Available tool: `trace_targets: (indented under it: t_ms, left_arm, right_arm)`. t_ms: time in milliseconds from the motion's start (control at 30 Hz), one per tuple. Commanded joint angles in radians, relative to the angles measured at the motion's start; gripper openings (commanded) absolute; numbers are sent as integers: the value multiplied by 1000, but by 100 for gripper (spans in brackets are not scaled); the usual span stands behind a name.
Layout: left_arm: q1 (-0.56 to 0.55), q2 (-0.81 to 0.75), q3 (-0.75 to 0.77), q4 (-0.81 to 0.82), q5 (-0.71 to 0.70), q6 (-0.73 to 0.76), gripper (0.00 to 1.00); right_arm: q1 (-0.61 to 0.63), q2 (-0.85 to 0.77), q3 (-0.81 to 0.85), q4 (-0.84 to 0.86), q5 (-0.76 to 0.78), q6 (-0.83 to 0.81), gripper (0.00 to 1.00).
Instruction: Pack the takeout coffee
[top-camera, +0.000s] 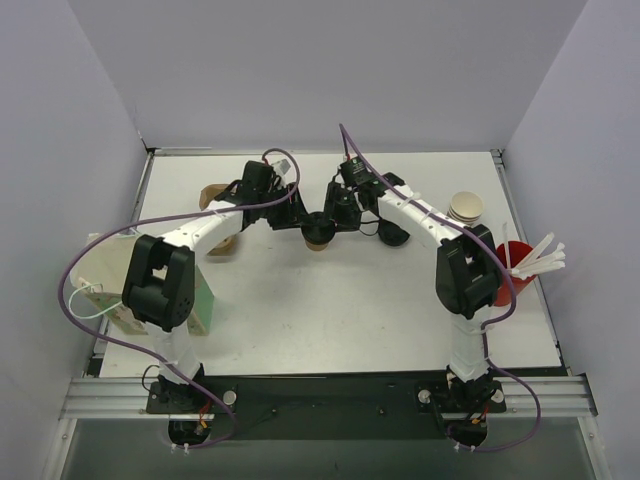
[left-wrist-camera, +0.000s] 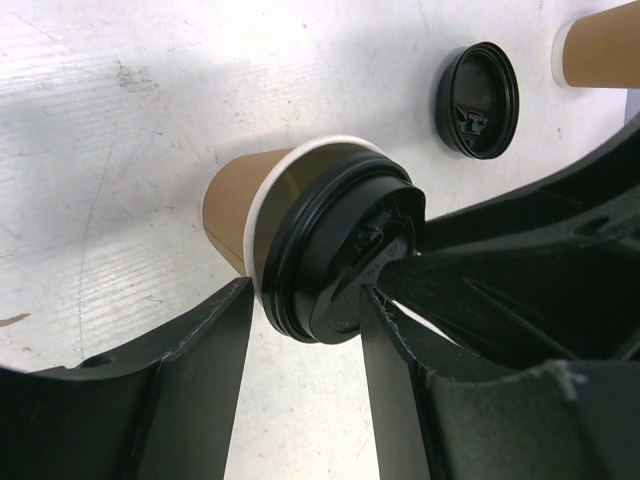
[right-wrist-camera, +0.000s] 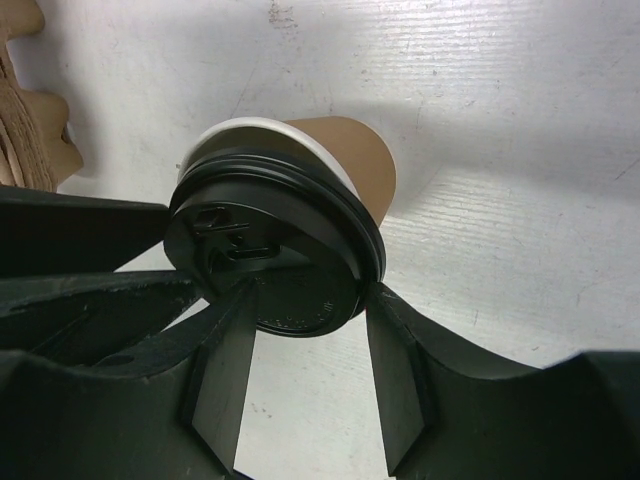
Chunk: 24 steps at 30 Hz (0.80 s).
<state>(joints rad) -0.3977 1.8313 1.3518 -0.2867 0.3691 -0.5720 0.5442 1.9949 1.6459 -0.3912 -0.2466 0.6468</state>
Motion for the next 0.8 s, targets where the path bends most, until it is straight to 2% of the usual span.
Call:
trace_targets:
  t_ms: [0, 433, 767]
  left_arm:
    - [3, 25, 70, -38, -44, 52, 57]
    - [3, 86, 139, -52, -76, 84, 58]
    - [2, 102, 130, -20, -84, 63, 58]
  right_arm:
    - [8, 10, 43, -43, 21, -10, 43]
    - [5, 27, 72, -63, 27, -27, 47]
    - [-12, 30, 106, -63, 50, -36, 47]
